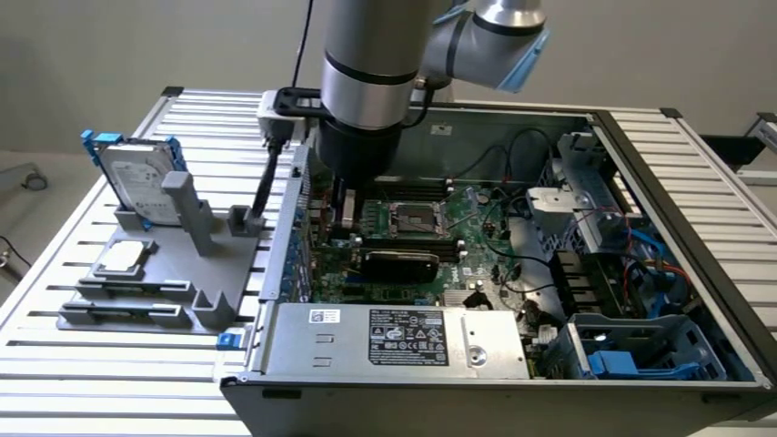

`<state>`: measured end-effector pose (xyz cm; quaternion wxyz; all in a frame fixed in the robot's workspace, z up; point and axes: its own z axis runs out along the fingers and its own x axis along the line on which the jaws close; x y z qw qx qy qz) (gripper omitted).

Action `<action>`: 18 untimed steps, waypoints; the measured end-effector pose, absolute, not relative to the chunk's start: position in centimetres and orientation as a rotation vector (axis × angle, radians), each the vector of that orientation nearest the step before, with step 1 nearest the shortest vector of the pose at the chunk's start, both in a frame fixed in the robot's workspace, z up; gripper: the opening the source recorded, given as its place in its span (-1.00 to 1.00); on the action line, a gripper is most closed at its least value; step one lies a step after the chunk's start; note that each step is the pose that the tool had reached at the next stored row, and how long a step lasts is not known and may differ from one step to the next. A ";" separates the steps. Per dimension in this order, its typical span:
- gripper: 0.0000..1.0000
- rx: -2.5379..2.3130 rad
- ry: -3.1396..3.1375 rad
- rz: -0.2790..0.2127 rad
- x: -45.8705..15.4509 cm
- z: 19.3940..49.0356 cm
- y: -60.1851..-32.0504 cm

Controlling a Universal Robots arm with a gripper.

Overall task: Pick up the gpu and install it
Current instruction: 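Press down on the gpu until it lock into place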

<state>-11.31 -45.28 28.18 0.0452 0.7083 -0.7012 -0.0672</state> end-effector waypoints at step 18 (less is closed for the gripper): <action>-0.79 2.070 -2.071 -0.189 -11.9 28.9 -44.7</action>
